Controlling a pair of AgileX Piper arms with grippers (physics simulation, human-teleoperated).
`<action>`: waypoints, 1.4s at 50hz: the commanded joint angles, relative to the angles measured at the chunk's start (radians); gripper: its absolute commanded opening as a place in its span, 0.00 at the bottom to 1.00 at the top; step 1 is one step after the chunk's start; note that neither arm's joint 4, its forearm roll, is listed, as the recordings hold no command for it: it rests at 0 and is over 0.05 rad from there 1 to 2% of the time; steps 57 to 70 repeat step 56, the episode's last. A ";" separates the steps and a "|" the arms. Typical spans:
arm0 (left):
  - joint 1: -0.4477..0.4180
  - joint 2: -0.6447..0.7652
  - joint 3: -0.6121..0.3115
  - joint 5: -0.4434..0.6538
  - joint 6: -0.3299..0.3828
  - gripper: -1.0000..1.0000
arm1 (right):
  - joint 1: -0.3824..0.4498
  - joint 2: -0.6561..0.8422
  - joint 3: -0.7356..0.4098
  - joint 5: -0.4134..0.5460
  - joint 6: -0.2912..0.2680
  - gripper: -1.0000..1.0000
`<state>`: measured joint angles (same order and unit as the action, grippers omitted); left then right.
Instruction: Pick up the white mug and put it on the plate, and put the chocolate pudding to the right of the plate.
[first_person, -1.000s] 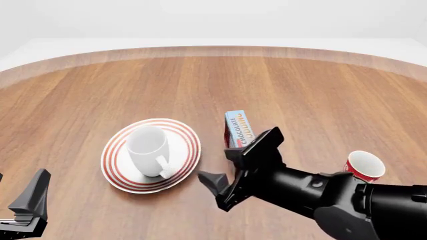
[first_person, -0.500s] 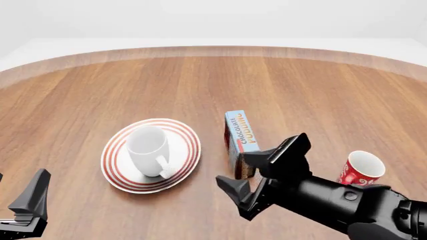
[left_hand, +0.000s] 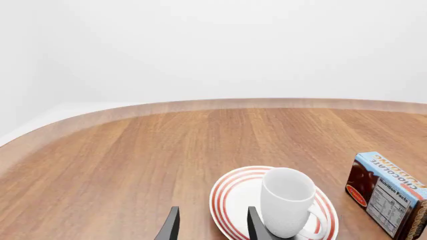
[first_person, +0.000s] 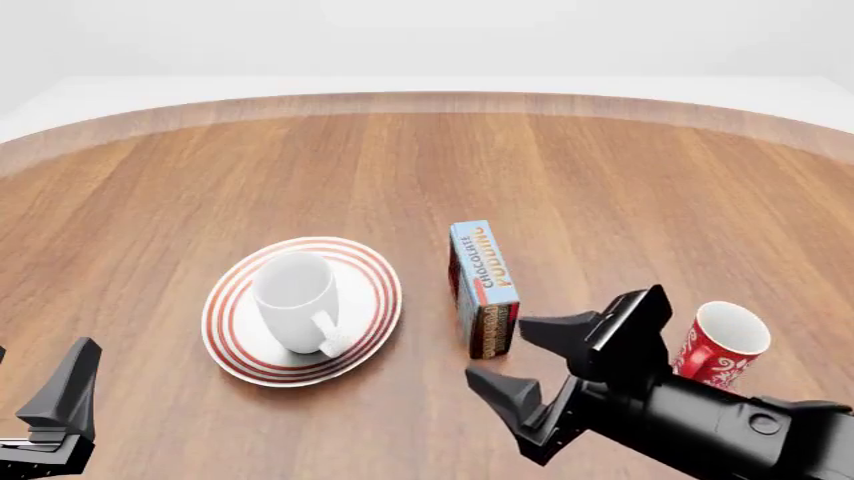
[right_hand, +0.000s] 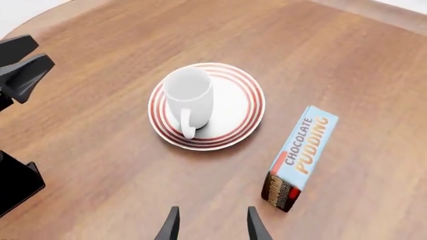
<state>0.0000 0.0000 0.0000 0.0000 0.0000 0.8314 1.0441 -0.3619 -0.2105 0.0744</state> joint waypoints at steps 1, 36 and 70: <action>0.000 0.000 0.000 0.000 0.000 1.00 | -0.018 -0.065 0.034 0.027 -0.004 1.00; 0.000 0.000 0.000 0.000 0.000 1.00 | -0.008 -0.252 0.071 0.169 -0.046 1.00; 0.000 0.000 0.000 0.000 0.000 1.00 | -0.003 -0.371 0.066 0.274 -0.079 1.00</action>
